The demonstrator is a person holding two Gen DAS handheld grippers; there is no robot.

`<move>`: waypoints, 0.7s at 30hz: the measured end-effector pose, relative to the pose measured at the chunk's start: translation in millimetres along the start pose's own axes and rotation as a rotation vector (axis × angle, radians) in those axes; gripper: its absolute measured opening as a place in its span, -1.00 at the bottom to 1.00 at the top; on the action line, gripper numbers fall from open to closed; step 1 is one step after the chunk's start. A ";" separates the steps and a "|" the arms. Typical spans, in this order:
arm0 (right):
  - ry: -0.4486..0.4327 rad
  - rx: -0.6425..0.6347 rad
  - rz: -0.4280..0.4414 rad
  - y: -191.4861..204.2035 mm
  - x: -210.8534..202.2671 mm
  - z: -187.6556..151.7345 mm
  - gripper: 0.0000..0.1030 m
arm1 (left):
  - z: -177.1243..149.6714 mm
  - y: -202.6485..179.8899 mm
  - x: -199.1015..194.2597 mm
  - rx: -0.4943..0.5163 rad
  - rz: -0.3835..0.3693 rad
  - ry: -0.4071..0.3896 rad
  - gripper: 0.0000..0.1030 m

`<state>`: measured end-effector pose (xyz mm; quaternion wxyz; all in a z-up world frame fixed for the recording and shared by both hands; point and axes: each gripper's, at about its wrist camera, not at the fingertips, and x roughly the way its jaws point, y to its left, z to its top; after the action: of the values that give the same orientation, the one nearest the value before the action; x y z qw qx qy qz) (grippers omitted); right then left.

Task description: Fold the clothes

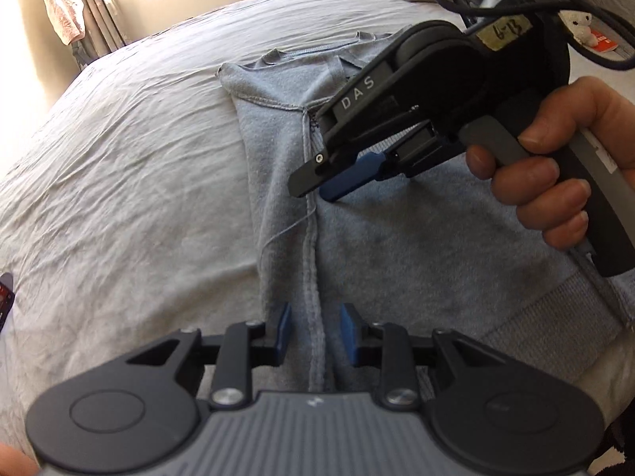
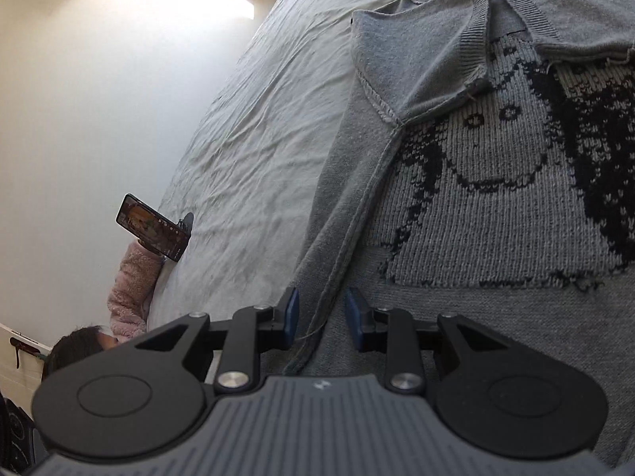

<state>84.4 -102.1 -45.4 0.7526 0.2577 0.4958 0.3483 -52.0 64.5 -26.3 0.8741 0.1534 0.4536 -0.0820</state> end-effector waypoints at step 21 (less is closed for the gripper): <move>-0.027 -0.140 -0.187 6.4 -25.3 8.5 -0.88 | 5.2 -15.1 2.4 -0.066 -0.303 0.013 -0.82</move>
<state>83.9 -118.1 -23.3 0.8044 0.1620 0.4822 0.3069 -50.9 48.6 -28.4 0.8534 0.0550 0.4795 -0.1971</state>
